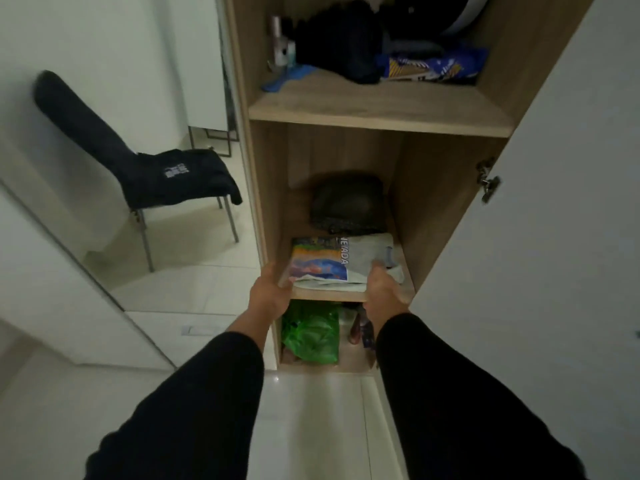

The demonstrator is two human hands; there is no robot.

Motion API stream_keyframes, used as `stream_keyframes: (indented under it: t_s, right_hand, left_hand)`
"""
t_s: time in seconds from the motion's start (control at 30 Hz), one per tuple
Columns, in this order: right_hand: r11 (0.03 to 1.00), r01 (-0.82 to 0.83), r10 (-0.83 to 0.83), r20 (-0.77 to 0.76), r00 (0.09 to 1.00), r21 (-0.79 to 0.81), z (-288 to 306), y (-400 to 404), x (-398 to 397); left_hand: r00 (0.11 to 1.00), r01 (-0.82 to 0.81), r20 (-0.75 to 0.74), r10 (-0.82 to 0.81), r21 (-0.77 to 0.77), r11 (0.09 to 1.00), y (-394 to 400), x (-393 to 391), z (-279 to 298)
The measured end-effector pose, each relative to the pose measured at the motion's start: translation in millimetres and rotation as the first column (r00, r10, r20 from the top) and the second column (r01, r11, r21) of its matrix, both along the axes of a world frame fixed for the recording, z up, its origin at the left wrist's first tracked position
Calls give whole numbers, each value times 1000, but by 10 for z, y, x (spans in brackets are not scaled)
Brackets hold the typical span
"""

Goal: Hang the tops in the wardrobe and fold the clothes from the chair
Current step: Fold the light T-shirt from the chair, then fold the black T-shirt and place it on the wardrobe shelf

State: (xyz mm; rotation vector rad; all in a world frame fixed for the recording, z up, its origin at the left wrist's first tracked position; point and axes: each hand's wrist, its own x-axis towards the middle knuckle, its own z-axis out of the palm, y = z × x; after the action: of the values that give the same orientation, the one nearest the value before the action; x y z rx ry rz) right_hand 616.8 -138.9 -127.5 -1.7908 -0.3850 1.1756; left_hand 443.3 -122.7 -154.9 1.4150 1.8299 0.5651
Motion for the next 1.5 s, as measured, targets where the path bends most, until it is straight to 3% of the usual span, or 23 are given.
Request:
stream_keyframes:
  t_s: [0.17, 0.4, 0.57, 0.8, 0.9, 1.0, 1.17, 1.3, 1.5]
  right_hand:
    - [968, -252, 251, 75, 965, 2, 69, -337, -476]
    - [799, -584, 596, -67, 800, 143, -157, -1411, -1275]
    - [606, -781, 795, -81, 601, 152, -79, -2099, -2000]
    - [244, -961, 968, 22, 249, 133, -69, -2954, -3389]
    - [134, -985, 990, 30, 138, 107, -153, -3336, -4005]
    - [85, -996, 996, 21, 85, 34, -301, -3725, -4640]
    - [16, -997, 1000, -21, 18, -82, -583, -4285, -5588]
    - [-67, -983, 997, -50, -59, -170, -876, -4521, -6115]
    - [-136, -957, 985, 73, -159, -256, -1349, -4381, -6850]
  left_hand:
    - [975, -198, 103, 195, 25, 980, -741, -457, 195]
    - [800, -570, 202, 564, -35, 821, -2176, -1200, 218]
    - [627, -751, 192, 755, -108, 651, -3271, -1895, 203]
    - [391, -909, 147, 909, -96, 407, -4600, -3021, 140]
    - [292, -944, 127, 948, -121, 307, -5157, -3517, 59]
    - [245, -957, 78, 966, -139, 253, -5674, -4092, -77]
    - [249, -956, -65, 966, -174, 234, -6347, -4974, -345]
    - [325, -927, -180, 928, -257, 274, -6591, -5475, -591]
    - [444, -866, -187, 876, -342, 365, -6478, -6169, -1043]
